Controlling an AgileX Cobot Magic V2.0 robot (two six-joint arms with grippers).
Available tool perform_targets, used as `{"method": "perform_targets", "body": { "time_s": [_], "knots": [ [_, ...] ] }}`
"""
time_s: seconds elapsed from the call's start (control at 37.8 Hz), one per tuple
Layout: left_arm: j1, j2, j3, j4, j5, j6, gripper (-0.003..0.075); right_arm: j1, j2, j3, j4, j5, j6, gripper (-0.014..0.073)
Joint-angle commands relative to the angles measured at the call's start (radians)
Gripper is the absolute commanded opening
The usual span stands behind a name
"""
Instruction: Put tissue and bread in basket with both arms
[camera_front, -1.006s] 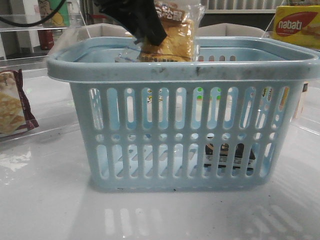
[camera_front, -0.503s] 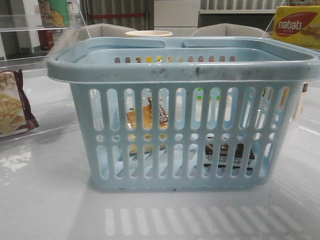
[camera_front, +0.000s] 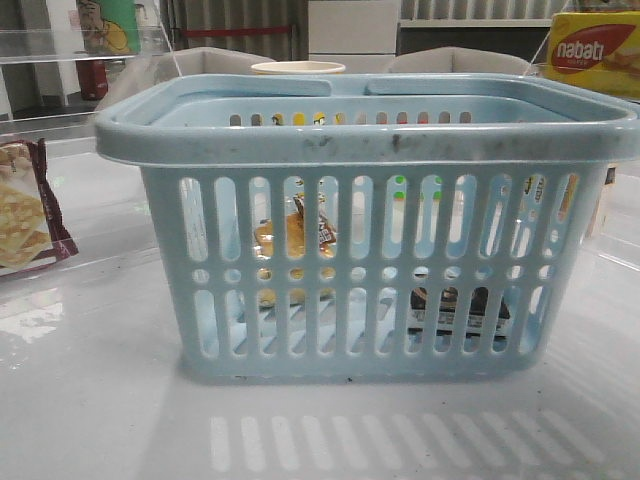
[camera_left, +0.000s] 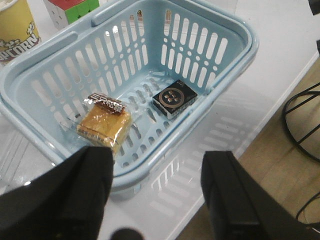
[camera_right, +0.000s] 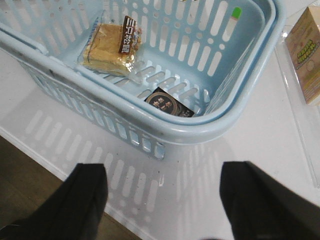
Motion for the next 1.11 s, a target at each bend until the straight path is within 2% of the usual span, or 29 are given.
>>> {"method": "perform_targets", "body": {
  "time_s": [0.0,0.13,0.32,0.5,0.58,0.79,0.85,0.87,0.93,1.09],
  "knots": [
    [-0.008,-0.096,0.047,-0.027,-0.058,0.001,0.0456,-0.001,-0.005,-0.028,-0.011,-0.064,-0.009,0.0576],
    [-0.006,-0.21,0.153,-0.018,-0.058,-0.013,0.0455,-0.001,-0.005,-0.028,-0.011,-0.064,-0.009,0.0576],
    [-0.003,-0.298,0.25,0.205,-0.053,-0.305,0.0456,-0.001,-0.005,-0.028,-0.011,-0.064,-0.009,0.0576],
    [-0.003,-0.3,0.263,0.227,-0.058,-0.31,0.0453,-0.001,-0.002,-0.027,-0.011,-0.061,-0.009,0.0572],
    [-0.003,-0.3,0.263,0.227,-0.058,-0.31,0.041,-0.001,-0.002,-0.027,-0.011,-0.053,-0.009,0.0493],
    [-0.003,-0.3,0.265,0.229,-0.059,-0.31,0.0137,-0.001,-0.002,-0.027,-0.011,-0.047,-0.009,0.0132],
    [-0.003,-0.3,0.265,0.229,-0.059,-0.31,0.0087,-0.001,-0.002,-0.027,-0.011,-0.045,-0.009,0.0076],
    [-0.003,-0.3,0.265,0.229,-0.059,-0.31,0.0093,-0.001,-0.002,-0.027,-0.011,-0.046,-0.009,0.005],
    [-0.003,-0.3,0.265,0.229,-0.059,-0.31,0.0091,-0.001,-0.002,-0.027,-0.011,-0.045,-0.009,0.0026],
    [-0.003,-0.3,0.265,0.229,-0.059,-0.31,0.0091,-0.001,-0.002,-0.027,-0.011,-0.041,-0.009,0.0029]
  ]
}}
